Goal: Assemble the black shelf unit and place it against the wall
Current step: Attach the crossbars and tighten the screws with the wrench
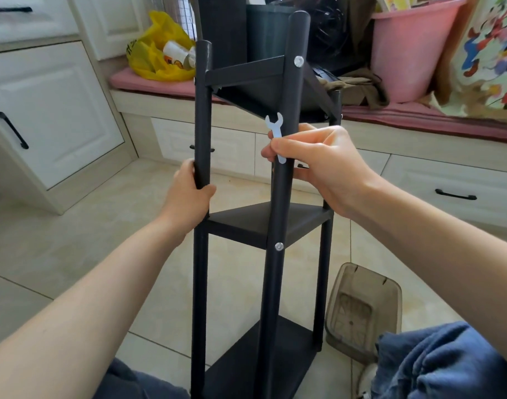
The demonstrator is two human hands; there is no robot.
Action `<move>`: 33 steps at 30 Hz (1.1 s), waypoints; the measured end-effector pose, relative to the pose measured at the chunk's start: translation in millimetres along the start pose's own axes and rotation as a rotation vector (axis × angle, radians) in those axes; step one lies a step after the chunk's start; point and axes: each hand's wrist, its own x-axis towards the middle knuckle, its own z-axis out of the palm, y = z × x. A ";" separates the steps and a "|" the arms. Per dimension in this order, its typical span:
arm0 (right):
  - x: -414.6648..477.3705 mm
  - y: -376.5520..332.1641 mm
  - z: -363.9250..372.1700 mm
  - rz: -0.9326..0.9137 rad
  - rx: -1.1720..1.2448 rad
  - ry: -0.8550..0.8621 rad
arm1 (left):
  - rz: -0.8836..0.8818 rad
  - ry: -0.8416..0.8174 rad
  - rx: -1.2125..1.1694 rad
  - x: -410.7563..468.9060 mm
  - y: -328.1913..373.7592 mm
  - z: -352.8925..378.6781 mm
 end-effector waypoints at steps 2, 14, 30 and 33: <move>0.4 -0.6 3.9 -0.002 -0.013 -0.007 | 0.181 0.199 0.116 -5.8 7.7 -1.3; 10.1 1.0 22.1 -0.058 -0.060 0.049 | -0.098 -0.504 -0.510 -48.2 46.7 22.4; 4.5 1.4 6.1 -0.082 -0.071 0.026 | -0.059 -0.474 -0.532 -30.7 36.0 18.3; -4.0 11.4 -3.1 -0.016 -0.162 0.007 | -0.080 -0.487 -0.563 -26.5 33.1 11.4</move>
